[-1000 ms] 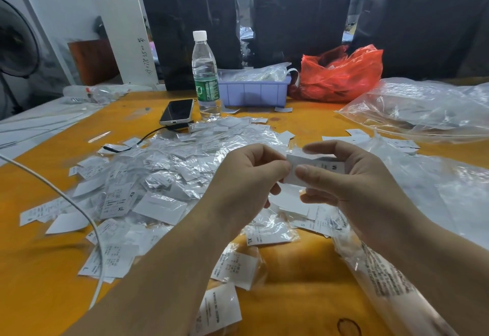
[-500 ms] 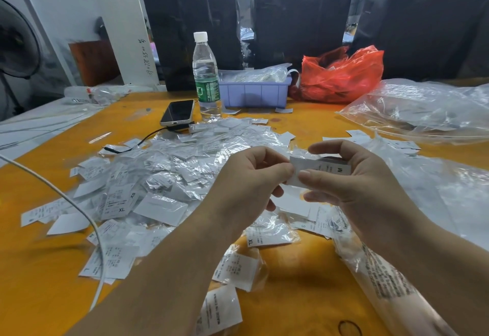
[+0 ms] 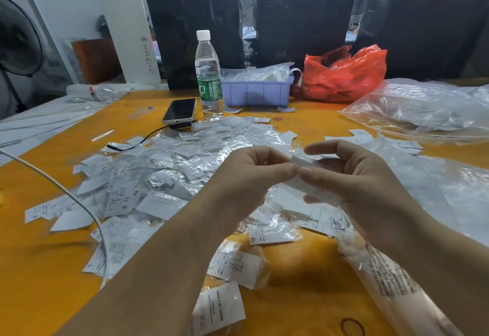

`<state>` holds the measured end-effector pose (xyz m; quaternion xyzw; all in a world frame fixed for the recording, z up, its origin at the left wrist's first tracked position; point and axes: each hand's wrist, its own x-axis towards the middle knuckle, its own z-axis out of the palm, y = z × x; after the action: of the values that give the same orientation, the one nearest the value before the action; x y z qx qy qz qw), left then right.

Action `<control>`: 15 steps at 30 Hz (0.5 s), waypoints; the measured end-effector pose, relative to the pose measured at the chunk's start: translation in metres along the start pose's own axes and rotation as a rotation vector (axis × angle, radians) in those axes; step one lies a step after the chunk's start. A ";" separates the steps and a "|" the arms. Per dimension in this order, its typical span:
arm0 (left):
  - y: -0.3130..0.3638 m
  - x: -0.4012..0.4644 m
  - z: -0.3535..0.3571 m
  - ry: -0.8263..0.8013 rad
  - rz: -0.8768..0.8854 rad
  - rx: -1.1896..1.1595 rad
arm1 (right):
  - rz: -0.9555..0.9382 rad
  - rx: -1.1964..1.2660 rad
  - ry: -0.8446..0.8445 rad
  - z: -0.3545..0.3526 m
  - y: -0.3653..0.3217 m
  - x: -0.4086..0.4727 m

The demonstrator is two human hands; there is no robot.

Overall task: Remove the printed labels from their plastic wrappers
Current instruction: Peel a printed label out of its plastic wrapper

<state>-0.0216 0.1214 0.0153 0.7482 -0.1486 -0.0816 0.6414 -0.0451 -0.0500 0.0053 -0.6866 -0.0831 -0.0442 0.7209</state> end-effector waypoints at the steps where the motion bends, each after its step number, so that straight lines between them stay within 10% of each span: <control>1: 0.001 0.001 -0.001 0.006 -0.008 -0.004 | 0.012 0.006 0.001 0.000 0.000 0.001; 15: -0.004 0.006 -0.010 0.067 -0.012 0.078 | -0.069 -0.125 0.100 -0.001 0.001 0.004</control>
<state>-0.0122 0.1288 0.0132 0.7758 -0.1256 -0.0545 0.6160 -0.0414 -0.0509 0.0046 -0.7239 -0.0677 -0.1086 0.6779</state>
